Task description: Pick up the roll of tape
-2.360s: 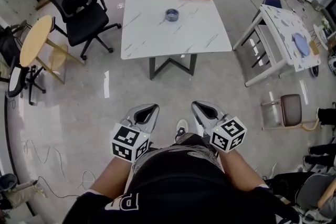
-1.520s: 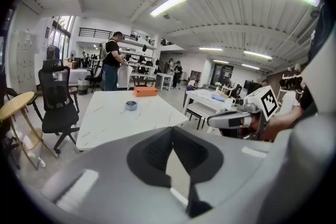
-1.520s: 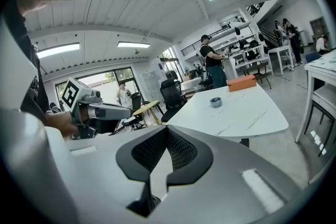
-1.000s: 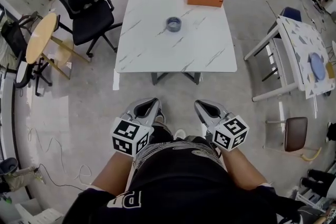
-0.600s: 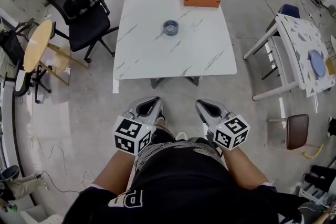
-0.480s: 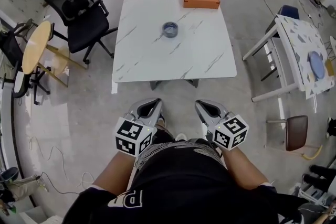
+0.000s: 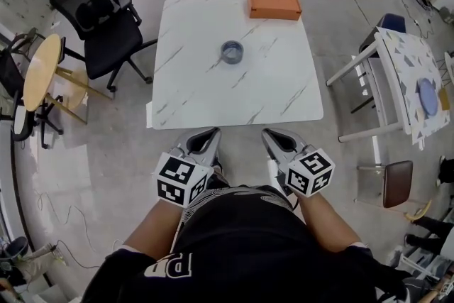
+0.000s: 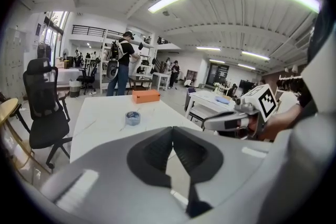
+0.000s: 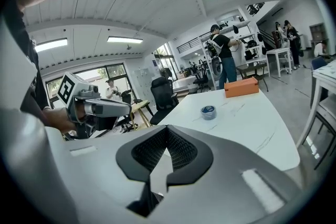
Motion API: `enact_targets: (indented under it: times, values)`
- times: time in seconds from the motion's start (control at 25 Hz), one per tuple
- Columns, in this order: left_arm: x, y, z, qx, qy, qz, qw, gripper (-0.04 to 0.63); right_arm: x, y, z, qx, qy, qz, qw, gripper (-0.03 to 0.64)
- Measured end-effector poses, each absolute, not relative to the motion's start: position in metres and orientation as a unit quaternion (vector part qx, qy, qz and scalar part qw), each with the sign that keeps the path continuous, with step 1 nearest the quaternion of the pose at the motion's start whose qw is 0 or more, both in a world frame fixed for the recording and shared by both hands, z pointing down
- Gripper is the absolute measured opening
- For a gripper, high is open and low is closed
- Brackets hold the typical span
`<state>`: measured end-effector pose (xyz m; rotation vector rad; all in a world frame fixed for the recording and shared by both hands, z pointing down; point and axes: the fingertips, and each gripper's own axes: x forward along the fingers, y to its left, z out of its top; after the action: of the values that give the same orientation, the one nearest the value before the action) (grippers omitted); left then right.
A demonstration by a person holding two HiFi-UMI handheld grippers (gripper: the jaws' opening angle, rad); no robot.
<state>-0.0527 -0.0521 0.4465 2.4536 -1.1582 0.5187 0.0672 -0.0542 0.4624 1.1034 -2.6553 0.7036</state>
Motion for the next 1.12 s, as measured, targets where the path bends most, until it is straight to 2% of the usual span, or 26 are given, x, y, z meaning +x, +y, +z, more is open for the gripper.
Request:
enact_targets:
  times: [1.12]
  values:
    - [-0.112,-0.226,0.457,0.920,-0.290,0.211,0.156,0.060,0.002,-0.207,0.458,0.476,-0.840,0.245,0.089,-0.005]
